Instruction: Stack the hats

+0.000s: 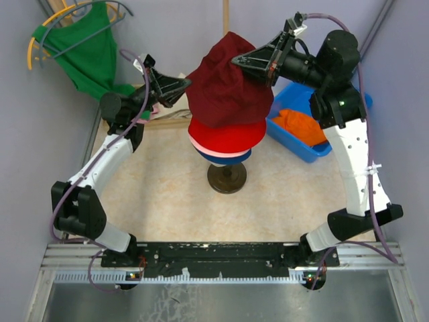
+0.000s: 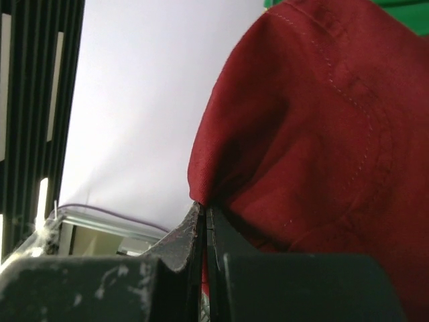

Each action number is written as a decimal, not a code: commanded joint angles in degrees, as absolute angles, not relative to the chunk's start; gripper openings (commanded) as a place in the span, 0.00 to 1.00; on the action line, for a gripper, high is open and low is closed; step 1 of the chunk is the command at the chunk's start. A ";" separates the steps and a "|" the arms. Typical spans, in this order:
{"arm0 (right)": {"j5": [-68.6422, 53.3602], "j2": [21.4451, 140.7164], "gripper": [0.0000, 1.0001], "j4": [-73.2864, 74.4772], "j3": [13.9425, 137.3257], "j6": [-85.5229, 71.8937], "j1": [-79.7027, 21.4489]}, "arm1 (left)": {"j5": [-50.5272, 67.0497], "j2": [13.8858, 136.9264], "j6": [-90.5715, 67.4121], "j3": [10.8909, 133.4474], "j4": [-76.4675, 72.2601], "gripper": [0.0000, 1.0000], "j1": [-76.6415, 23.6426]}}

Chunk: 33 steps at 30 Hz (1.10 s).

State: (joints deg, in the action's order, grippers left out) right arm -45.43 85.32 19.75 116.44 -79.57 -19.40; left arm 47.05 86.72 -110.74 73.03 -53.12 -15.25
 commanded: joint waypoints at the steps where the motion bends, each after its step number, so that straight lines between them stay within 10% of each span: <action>1: -45.51 83.69 0.00 17.29 114.63 -74.98 -20.21 | 48.10 88.70 -110.48 70.61 -64.23 0.07 -14.71; 9: -45.35 86.04 0.00 20.93 115.99 -69.69 -20.23 | 49.45 89.53 -110.66 67.35 -67.24 0.07 -10.89; 16: -43.53 83.71 0.34 33.35 119.57 -57.37 -15.00 | 51.10 87.66 -110.54 63.85 -67.88 0.07 -9.93; 33: -56.44 60.82 0.46 -16.95 61.20 -91.06 4.88 | 53.42 86.86 -110.34 60.47 -67.82 0.08 -13.14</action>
State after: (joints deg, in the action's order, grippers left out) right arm -52.64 63.61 4.80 69.06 -75.37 4.29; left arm 51.35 89.06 -111.15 61.69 -65.95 -12.10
